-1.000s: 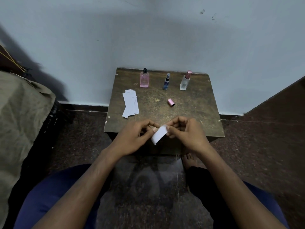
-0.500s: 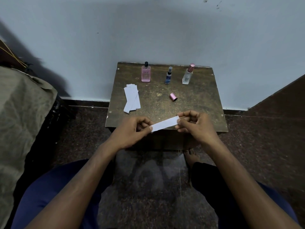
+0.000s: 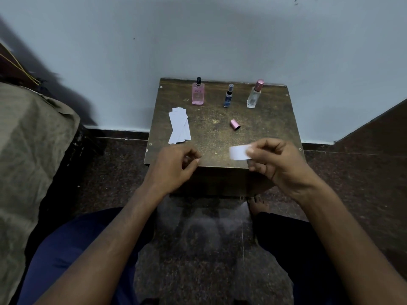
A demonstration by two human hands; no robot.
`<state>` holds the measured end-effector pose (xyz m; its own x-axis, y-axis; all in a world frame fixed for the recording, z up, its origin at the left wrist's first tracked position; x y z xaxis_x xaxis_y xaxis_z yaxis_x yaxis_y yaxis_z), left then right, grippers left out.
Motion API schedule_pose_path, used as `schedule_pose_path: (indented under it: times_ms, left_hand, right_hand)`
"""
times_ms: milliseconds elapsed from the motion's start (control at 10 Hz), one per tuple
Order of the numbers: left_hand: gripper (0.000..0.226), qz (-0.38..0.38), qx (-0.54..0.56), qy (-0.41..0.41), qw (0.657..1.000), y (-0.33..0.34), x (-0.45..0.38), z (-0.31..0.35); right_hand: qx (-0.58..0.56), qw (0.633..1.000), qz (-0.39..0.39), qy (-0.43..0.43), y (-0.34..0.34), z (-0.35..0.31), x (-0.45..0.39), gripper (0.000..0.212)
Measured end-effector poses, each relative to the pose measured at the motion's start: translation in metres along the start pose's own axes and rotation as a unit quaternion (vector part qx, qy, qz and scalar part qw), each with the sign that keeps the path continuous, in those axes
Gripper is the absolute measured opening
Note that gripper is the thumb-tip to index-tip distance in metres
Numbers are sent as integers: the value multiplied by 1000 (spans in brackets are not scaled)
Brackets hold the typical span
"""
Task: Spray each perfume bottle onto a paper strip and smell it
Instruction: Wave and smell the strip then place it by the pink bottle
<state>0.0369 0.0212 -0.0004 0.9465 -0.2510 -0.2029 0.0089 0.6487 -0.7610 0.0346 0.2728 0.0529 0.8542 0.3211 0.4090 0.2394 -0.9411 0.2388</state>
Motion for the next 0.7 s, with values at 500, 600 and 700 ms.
schedule_pose_path:
  times_ms: [500,600,700]
  left_hand:
    - [101,-205,-235,116,943,59,25,4]
    - [105,-217,-255,106,936,61,28,4]
    - [107,-220,-269,88,934,59,30,1]
  right_hand:
    - [-172,944,-263,101,15,11,23,19]
    - [-100,963,-186,166,11,27,12,18]
    - [438,881,49,173,-18,45,0,17]
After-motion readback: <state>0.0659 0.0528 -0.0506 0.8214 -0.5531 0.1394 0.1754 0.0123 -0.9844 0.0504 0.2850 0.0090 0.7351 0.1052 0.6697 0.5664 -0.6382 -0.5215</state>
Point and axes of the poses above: each hand's wrist, its own x-axis away from the middle knuckle, its own y-axis out of the palm, z = x × y, the point moved 6 cm from there along -x, towards the middle knuckle, and after that the axes turned 9 degrees about y, right-handed, at the moved point
